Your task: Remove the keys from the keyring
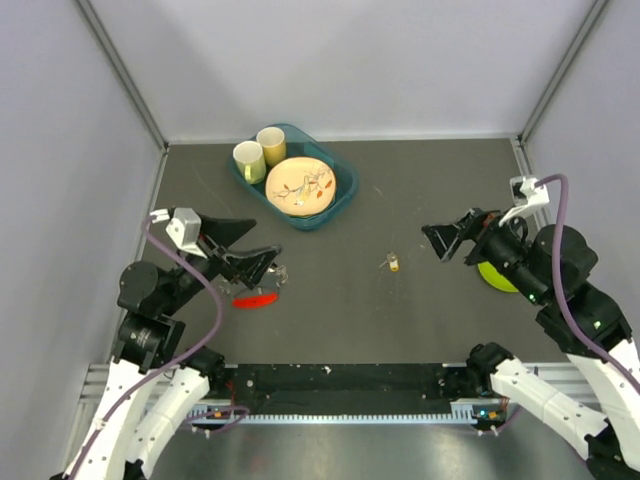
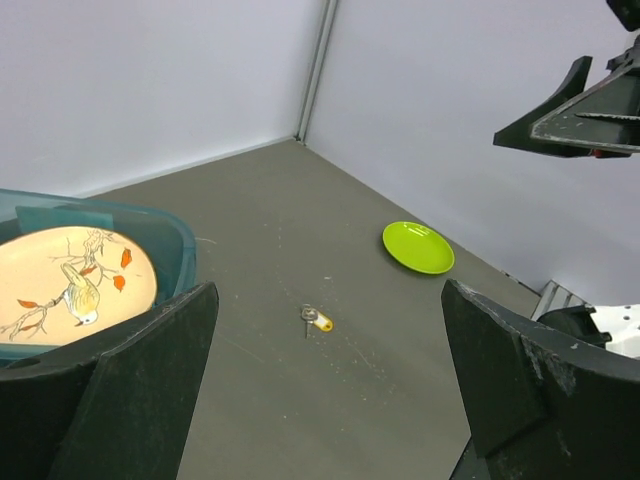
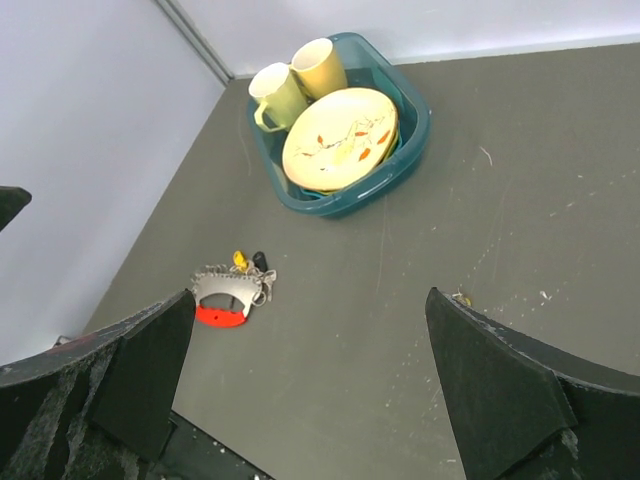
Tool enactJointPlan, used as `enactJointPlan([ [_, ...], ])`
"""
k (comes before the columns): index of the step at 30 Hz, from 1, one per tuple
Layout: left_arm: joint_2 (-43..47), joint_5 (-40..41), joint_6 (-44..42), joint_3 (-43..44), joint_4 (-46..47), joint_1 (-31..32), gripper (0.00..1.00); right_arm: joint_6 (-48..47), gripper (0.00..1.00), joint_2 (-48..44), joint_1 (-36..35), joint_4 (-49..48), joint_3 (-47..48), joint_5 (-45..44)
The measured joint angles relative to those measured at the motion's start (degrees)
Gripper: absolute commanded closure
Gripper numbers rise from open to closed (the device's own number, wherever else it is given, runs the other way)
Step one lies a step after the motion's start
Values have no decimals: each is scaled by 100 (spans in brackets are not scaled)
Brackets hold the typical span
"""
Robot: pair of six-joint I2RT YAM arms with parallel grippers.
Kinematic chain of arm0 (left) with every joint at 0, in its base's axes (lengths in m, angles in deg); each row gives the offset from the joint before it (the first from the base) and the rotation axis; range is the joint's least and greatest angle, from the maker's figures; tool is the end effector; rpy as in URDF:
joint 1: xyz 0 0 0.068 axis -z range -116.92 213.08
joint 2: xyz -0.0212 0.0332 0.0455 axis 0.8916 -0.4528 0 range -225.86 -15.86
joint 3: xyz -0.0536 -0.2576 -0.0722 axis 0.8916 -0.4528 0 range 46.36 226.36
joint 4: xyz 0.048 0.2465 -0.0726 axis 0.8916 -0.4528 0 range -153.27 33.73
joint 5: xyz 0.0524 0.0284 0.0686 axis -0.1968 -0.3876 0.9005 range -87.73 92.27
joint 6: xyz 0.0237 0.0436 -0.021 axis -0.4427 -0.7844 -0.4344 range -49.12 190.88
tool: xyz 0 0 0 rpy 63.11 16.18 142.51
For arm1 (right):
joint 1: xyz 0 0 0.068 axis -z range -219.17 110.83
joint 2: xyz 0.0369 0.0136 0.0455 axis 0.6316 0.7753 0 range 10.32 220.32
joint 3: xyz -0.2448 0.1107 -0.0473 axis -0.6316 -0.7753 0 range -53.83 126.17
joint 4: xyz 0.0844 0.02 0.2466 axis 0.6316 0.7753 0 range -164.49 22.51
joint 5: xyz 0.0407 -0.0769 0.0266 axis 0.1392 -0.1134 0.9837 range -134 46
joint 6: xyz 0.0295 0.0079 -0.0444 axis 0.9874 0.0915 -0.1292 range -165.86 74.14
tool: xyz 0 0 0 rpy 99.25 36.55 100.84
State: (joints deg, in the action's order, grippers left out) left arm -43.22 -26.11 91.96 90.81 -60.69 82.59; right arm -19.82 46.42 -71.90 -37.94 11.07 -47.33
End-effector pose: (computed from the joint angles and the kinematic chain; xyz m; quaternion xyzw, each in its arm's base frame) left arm 0.0931 -0.0509 0.3872 0.1831 0.6082 -0.4062 0.6569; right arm 0.0861 0.0529 0.4249 -0.0248 0.7528 0.3035 0.5835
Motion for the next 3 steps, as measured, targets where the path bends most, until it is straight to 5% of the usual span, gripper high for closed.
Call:
enactJointPlan([
  [3, 37, -37, 0, 0, 28, 0, 1, 24, 1, 13, 0, 0, 0, 7],
])
